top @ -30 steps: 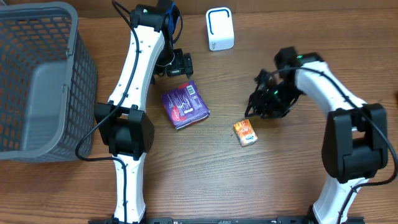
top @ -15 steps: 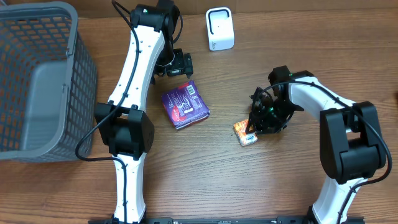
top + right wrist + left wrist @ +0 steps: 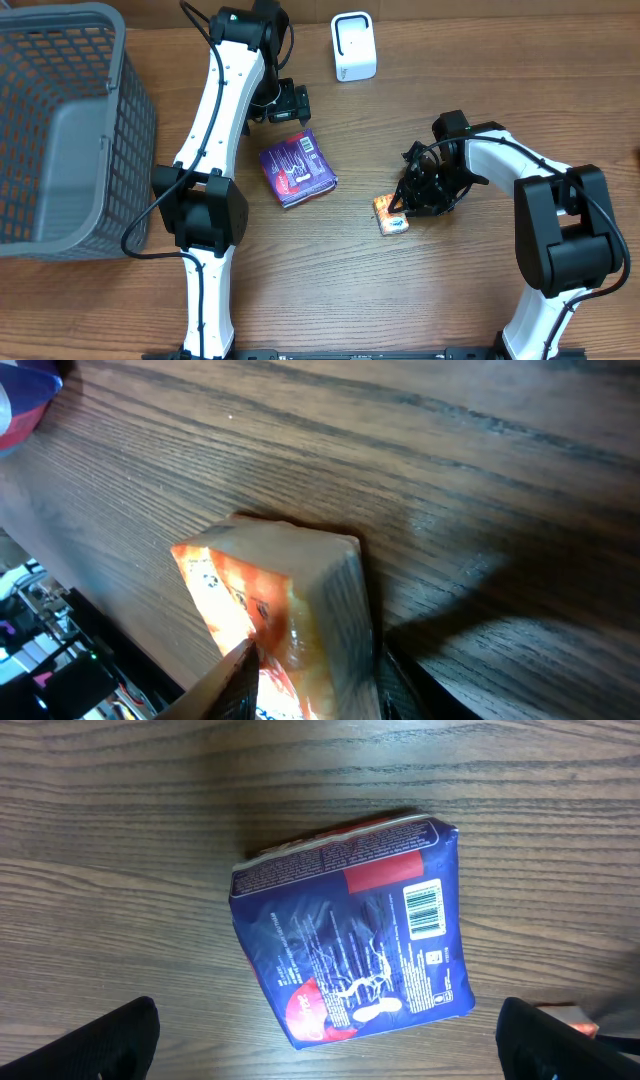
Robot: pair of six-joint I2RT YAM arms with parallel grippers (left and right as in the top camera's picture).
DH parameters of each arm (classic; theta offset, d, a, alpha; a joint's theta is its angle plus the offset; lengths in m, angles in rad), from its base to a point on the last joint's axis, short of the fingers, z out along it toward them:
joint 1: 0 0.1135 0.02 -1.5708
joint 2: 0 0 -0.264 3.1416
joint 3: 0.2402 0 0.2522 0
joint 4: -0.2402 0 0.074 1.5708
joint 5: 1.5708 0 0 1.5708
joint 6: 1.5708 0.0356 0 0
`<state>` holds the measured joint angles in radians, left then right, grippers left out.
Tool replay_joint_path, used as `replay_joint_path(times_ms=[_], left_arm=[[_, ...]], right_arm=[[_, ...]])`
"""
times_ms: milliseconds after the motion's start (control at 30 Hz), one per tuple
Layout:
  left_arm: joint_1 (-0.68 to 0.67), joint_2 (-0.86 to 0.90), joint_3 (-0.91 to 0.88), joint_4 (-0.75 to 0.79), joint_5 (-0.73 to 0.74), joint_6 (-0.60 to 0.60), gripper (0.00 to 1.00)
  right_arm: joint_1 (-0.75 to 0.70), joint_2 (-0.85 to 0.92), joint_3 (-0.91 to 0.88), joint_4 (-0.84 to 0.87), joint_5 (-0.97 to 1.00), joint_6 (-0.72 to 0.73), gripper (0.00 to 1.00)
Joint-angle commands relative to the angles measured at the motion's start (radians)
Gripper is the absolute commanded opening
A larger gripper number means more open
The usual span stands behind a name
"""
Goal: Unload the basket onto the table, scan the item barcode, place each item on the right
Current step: 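Reach right gripper down and grasp the small orange packet, then lift the orange packet and turn it toward the scanner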
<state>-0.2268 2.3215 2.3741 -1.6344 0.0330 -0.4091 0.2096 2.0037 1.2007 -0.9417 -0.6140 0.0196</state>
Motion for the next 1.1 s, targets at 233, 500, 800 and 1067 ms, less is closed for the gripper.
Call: replay_joint_path(times_ms=[233,500,800,1067], left_arm=[[0.004,0.0,0.016,-0.002,0.008,0.002,1.0],[0.003,0.0,0.016,-0.003,0.008,0.002,1.0],[0.003,0.0,0.016,-0.002,0.008,0.002,1.0],[0.003,0.0,0.016,-0.002,0.008,0.002,1.0]], right_arm=[[0.003,0.007,-0.075,0.099,0.081,0.09,0.04],[-0.038,0.006,0.011,0.1,-0.224,0.085,0.04],[-0.156,0.006,0.174,0.13,-0.576,0.085,0.04],[-0.226,0.007,0.179,0.26,-0.914,0.085,0.04]])
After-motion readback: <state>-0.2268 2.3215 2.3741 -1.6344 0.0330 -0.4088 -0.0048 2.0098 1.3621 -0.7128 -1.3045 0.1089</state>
